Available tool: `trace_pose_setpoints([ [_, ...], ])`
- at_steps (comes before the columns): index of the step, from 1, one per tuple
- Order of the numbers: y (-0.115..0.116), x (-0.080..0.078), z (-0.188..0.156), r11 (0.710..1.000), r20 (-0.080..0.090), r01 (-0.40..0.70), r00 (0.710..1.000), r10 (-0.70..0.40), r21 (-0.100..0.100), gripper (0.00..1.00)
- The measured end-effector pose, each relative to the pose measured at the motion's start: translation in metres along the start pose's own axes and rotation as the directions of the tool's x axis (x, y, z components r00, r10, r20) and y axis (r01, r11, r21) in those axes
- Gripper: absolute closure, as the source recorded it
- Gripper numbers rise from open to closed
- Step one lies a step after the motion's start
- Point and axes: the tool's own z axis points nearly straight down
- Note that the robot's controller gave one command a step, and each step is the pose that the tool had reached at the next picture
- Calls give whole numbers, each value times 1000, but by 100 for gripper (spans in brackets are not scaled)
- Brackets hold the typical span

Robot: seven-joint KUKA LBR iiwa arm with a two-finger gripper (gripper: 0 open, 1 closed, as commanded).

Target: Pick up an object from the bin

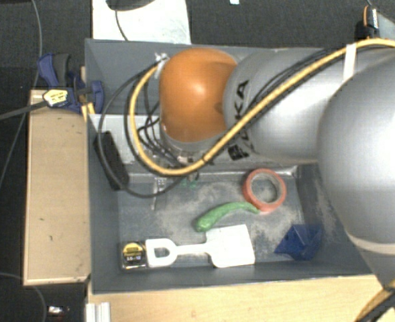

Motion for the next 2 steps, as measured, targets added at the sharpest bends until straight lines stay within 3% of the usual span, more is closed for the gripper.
trace_pose_setpoints([
  [1,-1,-2,-5,1000,7,-7,1000,7,-1,0],
  [2,-44,82,95,975,7,223,975,-223,0,0],
])
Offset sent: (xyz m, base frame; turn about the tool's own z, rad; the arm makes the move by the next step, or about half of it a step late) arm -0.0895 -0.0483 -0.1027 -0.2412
